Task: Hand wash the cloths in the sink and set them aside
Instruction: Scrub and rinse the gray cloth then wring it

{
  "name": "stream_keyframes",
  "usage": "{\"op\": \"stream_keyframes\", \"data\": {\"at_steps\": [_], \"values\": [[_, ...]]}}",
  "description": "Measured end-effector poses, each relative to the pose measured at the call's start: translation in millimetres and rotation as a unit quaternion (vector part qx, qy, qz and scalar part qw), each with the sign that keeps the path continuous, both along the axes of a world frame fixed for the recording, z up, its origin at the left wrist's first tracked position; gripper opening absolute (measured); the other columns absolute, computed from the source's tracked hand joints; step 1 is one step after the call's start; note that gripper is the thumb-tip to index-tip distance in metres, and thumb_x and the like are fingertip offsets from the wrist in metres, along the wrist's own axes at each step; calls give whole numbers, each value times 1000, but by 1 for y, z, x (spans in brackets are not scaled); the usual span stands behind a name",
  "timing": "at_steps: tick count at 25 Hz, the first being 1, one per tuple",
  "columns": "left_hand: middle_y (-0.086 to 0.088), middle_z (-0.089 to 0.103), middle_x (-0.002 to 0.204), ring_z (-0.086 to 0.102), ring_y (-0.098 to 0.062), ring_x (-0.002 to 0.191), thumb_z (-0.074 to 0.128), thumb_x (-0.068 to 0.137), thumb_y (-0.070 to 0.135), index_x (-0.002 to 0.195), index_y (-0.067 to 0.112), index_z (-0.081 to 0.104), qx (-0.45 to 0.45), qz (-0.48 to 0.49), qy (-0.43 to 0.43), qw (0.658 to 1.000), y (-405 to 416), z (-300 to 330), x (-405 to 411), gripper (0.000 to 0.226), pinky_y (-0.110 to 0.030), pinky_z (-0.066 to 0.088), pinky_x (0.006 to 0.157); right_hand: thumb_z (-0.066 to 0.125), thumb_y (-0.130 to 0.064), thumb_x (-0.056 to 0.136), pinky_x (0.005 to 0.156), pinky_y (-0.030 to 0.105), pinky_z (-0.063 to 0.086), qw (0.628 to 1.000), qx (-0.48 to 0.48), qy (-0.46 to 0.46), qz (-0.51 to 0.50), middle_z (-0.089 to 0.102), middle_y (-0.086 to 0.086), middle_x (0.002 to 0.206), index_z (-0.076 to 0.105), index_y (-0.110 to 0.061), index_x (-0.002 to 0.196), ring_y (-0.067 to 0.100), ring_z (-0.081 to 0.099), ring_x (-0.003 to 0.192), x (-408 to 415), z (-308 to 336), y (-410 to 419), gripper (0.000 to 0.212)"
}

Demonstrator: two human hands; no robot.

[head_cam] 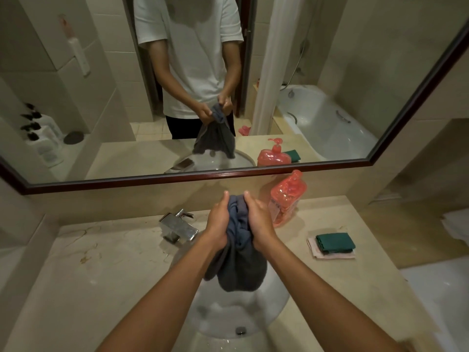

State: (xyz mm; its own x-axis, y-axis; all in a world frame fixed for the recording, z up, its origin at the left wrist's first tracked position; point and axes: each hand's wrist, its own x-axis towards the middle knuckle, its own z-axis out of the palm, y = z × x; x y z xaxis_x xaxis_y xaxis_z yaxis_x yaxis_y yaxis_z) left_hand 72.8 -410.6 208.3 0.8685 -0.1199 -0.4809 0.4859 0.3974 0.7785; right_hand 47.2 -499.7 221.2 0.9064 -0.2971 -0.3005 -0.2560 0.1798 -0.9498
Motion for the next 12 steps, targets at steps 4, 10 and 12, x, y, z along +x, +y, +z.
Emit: {"op": "stream_keyframes", "data": {"at_steps": [4,10,12], "values": [[-16,72,80,73,-21,72,45,106,34,89,4,72,25,-5,14,1000,-23,12,-14,44,-30,58,66,55,-36,90,67,36,55,996,-67,27,-60,68,-1,59,66,-18,56,15,67,61,16,2,-3,40],[-11,66,68,66,-22,67,45,106,32,74,9,68,76,63,12,995,-40,15,-8,45,-35,53,72,56,-28,92,64,35,54,998,-42,33,19,65,2,60,65,-16,63,20,66,63,17,-8,-18,33],[-5,54,53,56,-17,51,46,105,33,54,17,59,112,73,8,991,-42,11,-3,55,-30,46,58,56,-33,92,69,41,54,997,-46,30,62,63,-1,61,64,-20,64,19,63,66,11,-16,-18,32]]}}
